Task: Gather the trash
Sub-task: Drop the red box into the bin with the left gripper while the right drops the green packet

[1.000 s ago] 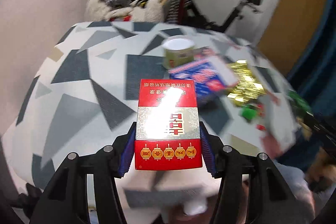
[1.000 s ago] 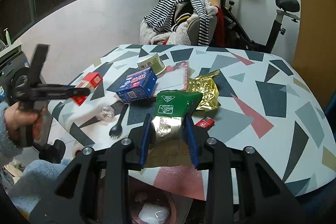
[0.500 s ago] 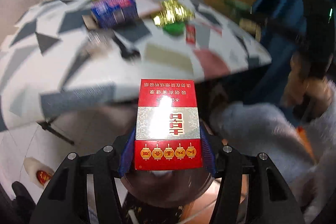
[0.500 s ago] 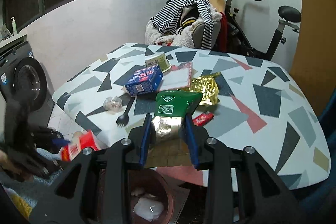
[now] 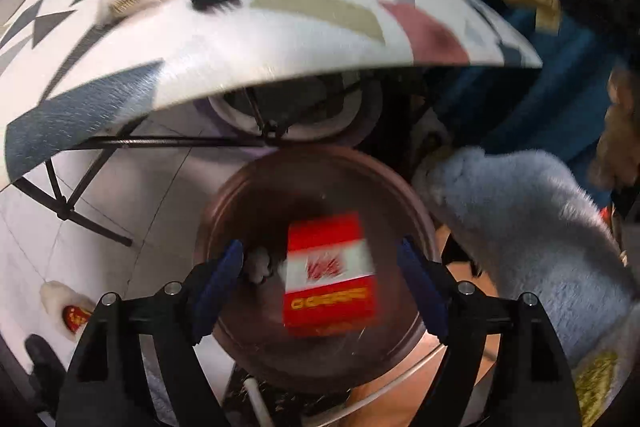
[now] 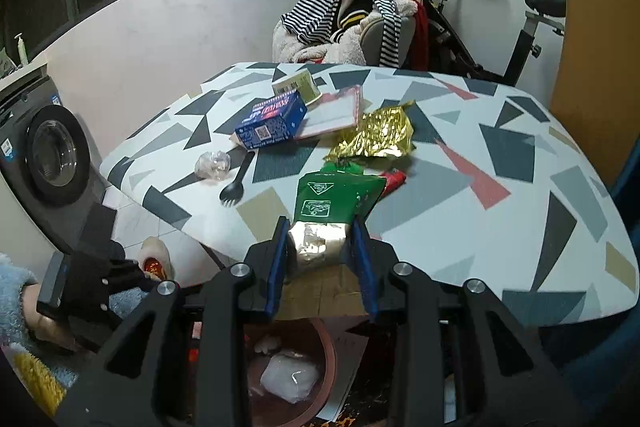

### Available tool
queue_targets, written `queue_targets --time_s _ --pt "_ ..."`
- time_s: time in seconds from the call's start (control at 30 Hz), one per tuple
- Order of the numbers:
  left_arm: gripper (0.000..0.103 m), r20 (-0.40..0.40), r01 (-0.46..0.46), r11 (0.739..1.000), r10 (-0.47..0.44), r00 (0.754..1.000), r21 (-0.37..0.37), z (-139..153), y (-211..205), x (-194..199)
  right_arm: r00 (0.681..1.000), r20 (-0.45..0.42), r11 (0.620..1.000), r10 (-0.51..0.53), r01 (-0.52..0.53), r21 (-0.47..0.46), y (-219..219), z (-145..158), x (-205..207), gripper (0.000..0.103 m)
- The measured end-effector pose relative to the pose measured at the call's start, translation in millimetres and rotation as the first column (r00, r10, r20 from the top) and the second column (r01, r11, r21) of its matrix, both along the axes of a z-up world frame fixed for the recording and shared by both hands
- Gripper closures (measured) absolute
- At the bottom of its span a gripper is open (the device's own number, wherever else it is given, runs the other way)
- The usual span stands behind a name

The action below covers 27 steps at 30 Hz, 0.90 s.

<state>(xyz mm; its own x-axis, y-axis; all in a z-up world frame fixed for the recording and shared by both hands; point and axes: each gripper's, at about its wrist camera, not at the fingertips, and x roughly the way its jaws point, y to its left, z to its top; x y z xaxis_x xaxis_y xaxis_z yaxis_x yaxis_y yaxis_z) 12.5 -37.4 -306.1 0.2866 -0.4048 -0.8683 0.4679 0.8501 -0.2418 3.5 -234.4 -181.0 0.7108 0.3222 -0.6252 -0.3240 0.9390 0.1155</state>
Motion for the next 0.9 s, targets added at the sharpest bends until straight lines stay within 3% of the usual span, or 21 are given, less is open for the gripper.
queue_targets --time_s 0.23,0.5,0.67,0.9 --pt "0.017 0.129 -0.098 0.994 0.103 0.986 -0.044 37 22 -5 0.997 -0.076 1.000 0.017 -0.015 0.020 8 -28 -8 0.069" --pt "0.013 0.285 -0.179 0.982 0.187 0.940 -0.054 74 51 -23 0.983 -0.177 0.998 0.056 -0.049 0.046 31 -71 -11 0.069" --pt "0.011 0.331 -0.248 0.968 0.246 0.911 -0.038 74 66 -35 0.968 -0.233 0.994 0.089 -0.100 -0.037 59 -99 -16 0.070" --pt "0.011 0.325 -0.352 0.932 0.361 0.874 -0.089 68 91 -37 0.939 -0.270 0.961 0.212 -0.251 -0.117 96 -122 -24 0.070"
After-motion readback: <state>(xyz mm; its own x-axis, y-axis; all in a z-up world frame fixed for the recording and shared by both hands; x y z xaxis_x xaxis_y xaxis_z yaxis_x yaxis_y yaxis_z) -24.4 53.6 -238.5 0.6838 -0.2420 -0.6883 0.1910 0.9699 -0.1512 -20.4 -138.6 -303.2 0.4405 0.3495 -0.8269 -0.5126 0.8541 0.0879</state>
